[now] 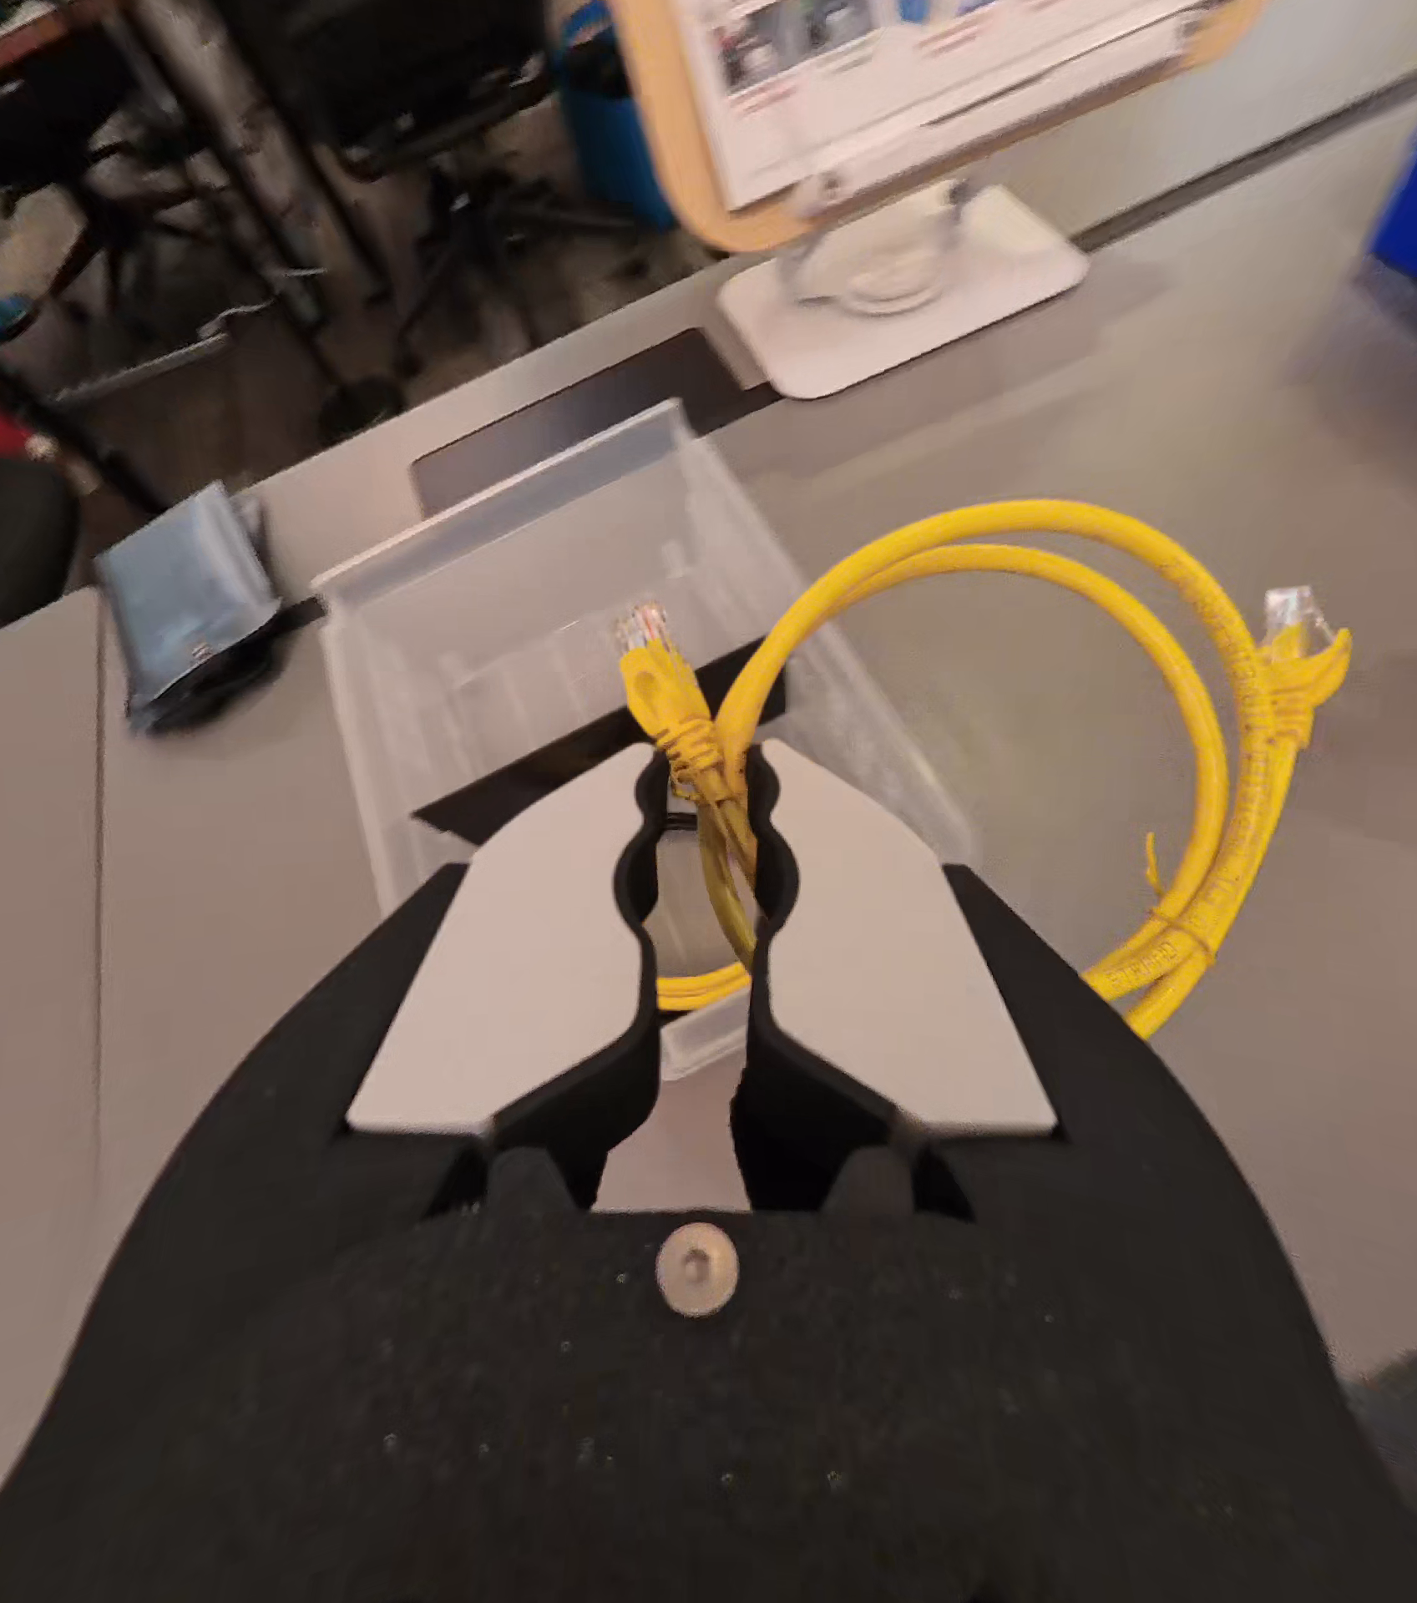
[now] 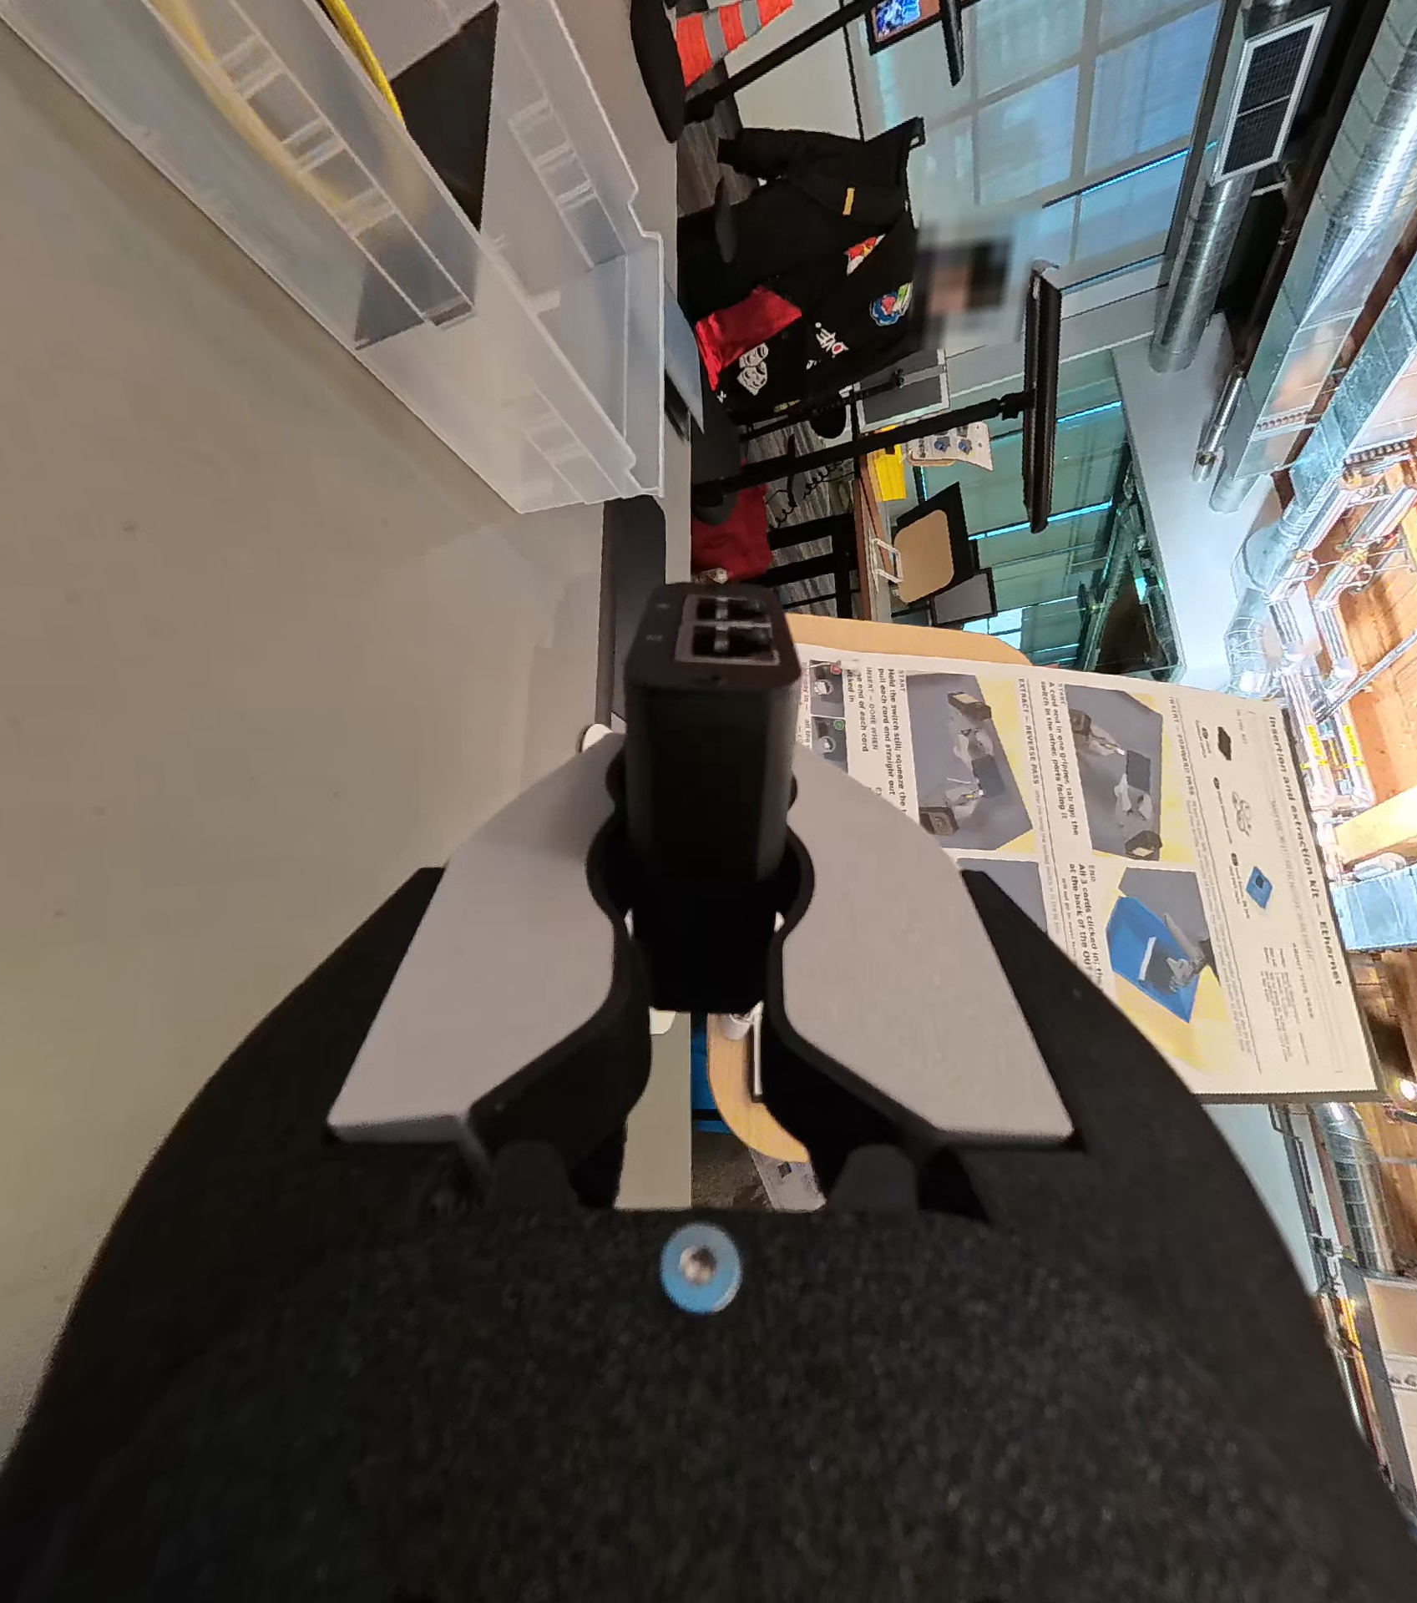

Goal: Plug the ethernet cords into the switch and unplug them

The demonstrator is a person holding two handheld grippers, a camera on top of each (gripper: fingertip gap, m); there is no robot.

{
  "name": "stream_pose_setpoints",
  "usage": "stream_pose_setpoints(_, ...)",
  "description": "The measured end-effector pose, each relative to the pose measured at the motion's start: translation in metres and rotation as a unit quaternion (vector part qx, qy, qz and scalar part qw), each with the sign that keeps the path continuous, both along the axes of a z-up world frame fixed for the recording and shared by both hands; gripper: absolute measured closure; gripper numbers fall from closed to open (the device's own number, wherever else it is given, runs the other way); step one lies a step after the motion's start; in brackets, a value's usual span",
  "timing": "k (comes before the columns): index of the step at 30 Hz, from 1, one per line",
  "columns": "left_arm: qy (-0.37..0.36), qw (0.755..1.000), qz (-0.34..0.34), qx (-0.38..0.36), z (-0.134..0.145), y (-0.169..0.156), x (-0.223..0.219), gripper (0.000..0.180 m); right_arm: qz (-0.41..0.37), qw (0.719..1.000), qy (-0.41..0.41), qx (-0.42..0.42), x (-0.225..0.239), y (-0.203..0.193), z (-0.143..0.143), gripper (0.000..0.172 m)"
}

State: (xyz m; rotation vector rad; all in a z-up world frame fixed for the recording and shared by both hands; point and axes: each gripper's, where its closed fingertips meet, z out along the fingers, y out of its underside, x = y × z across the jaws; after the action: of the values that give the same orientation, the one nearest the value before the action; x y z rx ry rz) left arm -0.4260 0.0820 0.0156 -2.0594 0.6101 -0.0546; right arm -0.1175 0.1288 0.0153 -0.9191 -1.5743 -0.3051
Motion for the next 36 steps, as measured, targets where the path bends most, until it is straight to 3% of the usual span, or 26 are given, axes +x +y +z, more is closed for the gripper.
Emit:
stream_pose_setpoints(4, 0.053, 0.992, -0.115, -0.005, 0.006, -0.026, 0.052, 0.163, 0.001, 1.0, 0.004, 0.001, 0.0, 0.001, 0.0, 0.147)
stream_pose_setpoints(9, 0.174, 0.95, -0.261, 0.013, -0.005, -0.045, 0.124, 0.163, 0.015, 1.0, 0.022, 0.01, -0.003, -0.001, 0.003, 0.147)
stream_pose_setpoints(17, 0.134, 0.909, -0.394, 0.0, 0.001, -0.044, 0.223, 0.163, -0.003, 1.0, 0.001, 0.028, -0.01, -0.004, 0.002, 0.146)
stream_pose_setpoints(24, 0.098, 0.894, -0.438, 0.003, 0.002, -0.04, 0.27, 0.163, -0.011, 0.999, -0.017, 0.039, -0.017, -0.005, -0.004, 0.147)
stream_pose_setpoints(36, 0.139, 0.899, -0.414, -0.025, -0.012, -0.029, 0.269, 0.163, -0.022, 0.997, -0.043, 0.059, -0.018, -0.001, -0.014, 0.147)
